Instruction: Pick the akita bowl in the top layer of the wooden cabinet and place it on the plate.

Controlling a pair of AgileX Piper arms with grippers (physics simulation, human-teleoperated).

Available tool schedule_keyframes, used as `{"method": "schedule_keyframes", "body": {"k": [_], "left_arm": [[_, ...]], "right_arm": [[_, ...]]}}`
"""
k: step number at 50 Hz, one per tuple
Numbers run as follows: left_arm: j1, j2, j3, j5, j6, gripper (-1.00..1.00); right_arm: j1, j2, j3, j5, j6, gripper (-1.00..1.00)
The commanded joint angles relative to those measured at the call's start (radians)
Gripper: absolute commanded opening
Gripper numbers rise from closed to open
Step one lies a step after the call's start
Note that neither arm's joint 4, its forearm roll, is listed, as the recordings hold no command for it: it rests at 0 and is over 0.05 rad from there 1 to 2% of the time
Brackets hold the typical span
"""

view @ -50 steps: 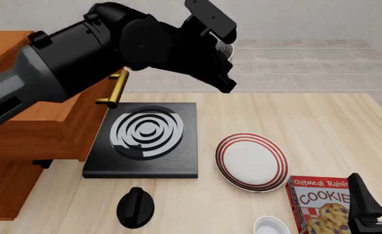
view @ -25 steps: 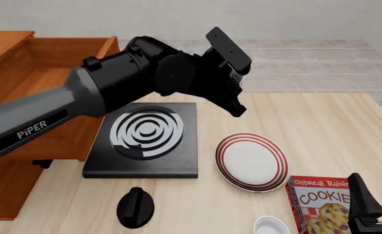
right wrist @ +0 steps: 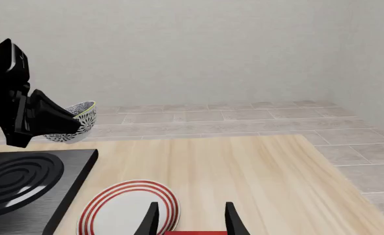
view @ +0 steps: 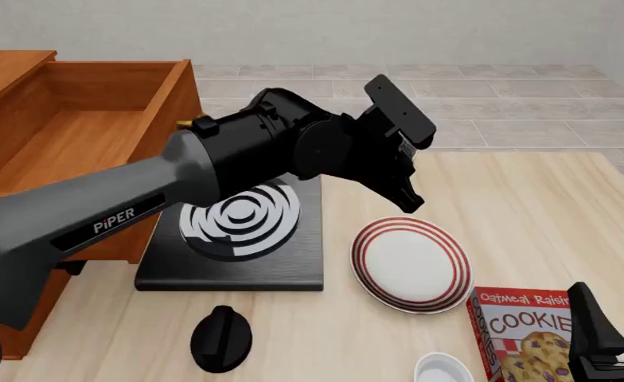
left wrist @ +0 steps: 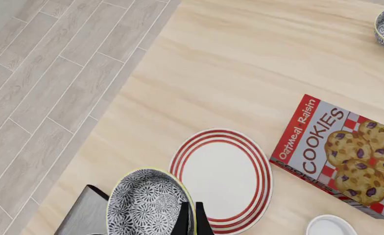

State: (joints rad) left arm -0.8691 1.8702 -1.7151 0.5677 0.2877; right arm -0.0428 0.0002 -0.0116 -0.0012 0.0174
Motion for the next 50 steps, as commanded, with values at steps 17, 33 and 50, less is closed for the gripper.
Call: {"method": "schedule_keyframes", "body": {"k": [17, 33, 50], "left_arm": [[-0.073, 0.096, -0.059, -0.011, -0.128, -1.0], [-0.089, 0.134, -0.074, -0.021, -0.178, -1.0], [-0.081, 0.203, -0.114, -0.007, -0.267, -1.0]], "right_arm": [[0.006, 0.0, 0.001, -0.001, 0.006, 1.0], [0.006, 0.0, -0.002, -0.001, 0.007, 1.0], [0.007, 0.0, -0.002, -0.003, 0.006, 1.0]]}}
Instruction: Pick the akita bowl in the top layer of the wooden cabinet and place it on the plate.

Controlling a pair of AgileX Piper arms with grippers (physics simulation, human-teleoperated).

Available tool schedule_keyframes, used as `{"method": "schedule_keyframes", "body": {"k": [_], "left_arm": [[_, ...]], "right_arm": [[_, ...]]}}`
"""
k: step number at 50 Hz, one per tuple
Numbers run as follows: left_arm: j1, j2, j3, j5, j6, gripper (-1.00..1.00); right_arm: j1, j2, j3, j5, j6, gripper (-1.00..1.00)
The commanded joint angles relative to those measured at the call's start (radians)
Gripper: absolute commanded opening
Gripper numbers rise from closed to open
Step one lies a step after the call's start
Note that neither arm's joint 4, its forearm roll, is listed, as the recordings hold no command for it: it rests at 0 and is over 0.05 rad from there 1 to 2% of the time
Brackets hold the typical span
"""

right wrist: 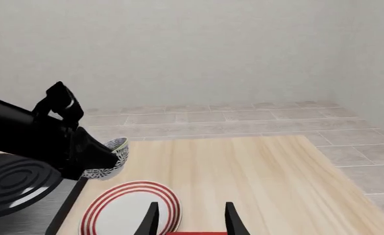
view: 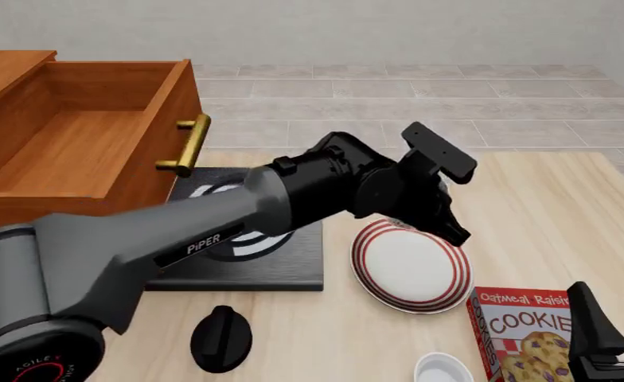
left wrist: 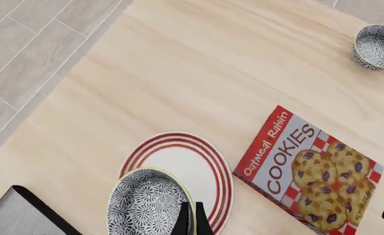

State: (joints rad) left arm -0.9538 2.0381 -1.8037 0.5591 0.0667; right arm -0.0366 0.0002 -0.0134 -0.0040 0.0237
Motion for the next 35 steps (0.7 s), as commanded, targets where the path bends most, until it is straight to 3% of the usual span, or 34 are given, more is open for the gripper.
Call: {"method": "schedule_keyframes", "body": {"k": [1, 35], "left_arm": [[0.005, 0.037, -0.024, -0.002, -0.046, -1.0], [0.026, 0.162, -0.011, -0.053, -0.118, -1.0]], "right_arm": [[0.001, 0.0, 0.0, -0.001, -0.001, 1.0], [0.0, 0.0, 0.002, -0.002, 0.0, 1.0]]}}
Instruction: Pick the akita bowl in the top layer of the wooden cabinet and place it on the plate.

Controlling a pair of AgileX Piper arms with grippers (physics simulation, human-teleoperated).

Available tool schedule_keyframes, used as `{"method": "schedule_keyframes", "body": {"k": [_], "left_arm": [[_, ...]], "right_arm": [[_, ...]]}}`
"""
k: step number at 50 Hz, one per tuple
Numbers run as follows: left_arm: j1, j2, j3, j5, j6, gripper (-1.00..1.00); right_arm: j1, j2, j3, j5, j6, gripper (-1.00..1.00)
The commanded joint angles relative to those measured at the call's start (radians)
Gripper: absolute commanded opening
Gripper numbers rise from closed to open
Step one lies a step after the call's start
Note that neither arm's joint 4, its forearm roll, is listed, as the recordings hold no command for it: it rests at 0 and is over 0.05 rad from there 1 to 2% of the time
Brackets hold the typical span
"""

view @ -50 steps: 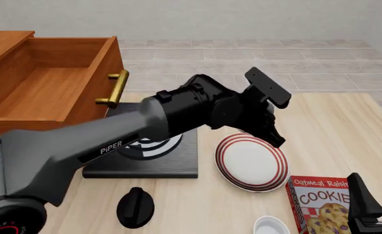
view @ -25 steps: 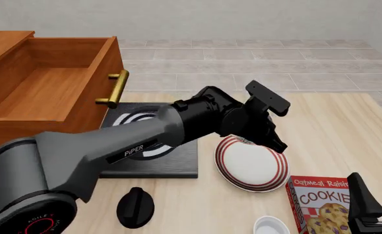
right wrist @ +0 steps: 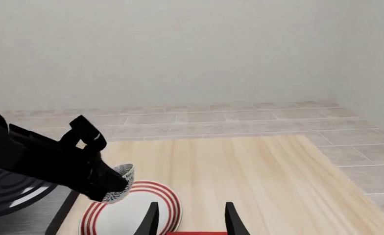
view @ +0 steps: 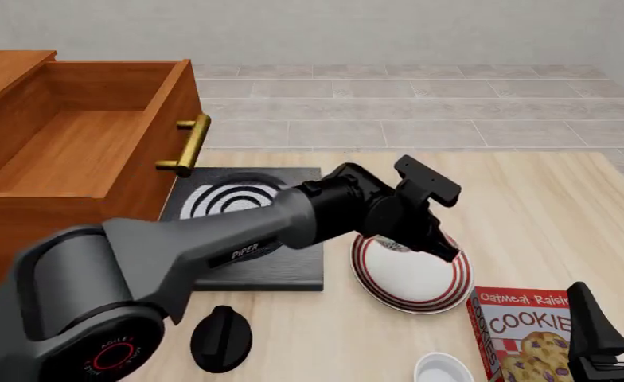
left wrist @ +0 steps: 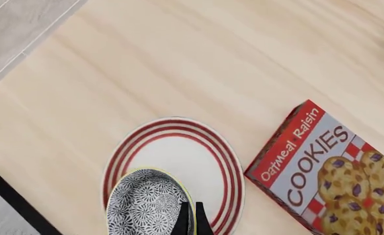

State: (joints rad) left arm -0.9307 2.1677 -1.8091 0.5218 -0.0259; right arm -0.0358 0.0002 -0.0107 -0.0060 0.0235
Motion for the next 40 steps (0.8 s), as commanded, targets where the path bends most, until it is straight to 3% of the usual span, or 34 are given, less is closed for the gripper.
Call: {"method": "schedule_keyframes", "body": {"k": [1, 40], "left_arm": [[0.002, 0.036, -0.005, -0.018, -0.028, -1.0], [0.002, 0.132, -0.008, -0.063, -0.069, -1.0]], "right_arm": [[-0.001, 0.0, 0.0, 0.0, 0.001, 1.0], [0.003, 0.0, 0.001, 0.005, -0.001, 1.0]]}}
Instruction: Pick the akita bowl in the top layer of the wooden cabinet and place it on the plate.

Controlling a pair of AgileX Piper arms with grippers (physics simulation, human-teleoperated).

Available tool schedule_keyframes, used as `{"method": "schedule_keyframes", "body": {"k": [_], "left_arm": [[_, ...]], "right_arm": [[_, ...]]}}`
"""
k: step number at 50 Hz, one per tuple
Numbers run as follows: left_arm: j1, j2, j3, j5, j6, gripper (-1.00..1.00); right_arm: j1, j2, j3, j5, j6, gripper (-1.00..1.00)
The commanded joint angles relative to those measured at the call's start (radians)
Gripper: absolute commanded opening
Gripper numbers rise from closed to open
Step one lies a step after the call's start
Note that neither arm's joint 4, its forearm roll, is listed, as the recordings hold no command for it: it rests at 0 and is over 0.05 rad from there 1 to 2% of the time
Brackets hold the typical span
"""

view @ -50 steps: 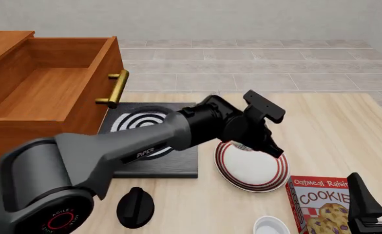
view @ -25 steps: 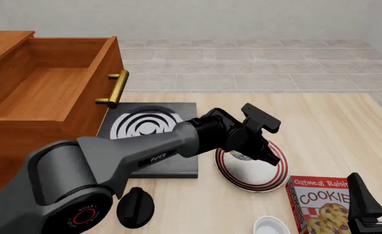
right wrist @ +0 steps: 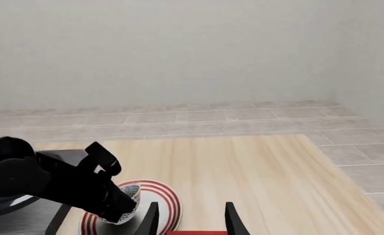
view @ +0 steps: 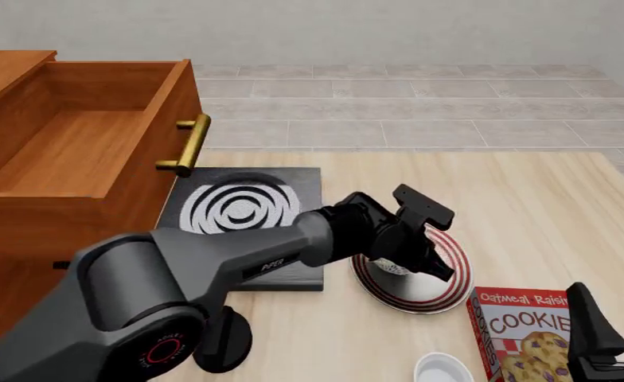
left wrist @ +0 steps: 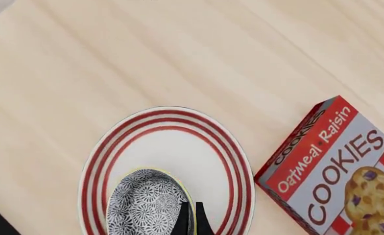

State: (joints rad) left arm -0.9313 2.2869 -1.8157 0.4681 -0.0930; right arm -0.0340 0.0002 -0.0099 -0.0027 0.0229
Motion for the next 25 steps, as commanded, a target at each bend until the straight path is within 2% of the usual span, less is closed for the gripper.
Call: {"method": "schedule_keyframes", "body": {"k": [1, 7, 8, 25], "left_arm": [[0.002, 0.014, 0.0, -0.011, -0.002, -1.0], [0.002, 0.015, 0.002, -0.009, 0.0, -1.0], [0.001, 0.015, 0.001, -0.008, 0.0, 1.0], [-0.005, 0.014, 0.0, 0.0, -0.004, 1.0]], "right_arm": [[0.001, 0.0, 0.0, 0.002, -0.001, 1.0], [0.001, 0.0, -0.001, 0.002, 0.0, 1.0], [0.001, 0.0, -0.001, 0.002, 0.0, 1.0], [0.001, 0.0, -0.001, 0.001, -0.003, 1.0]]}}
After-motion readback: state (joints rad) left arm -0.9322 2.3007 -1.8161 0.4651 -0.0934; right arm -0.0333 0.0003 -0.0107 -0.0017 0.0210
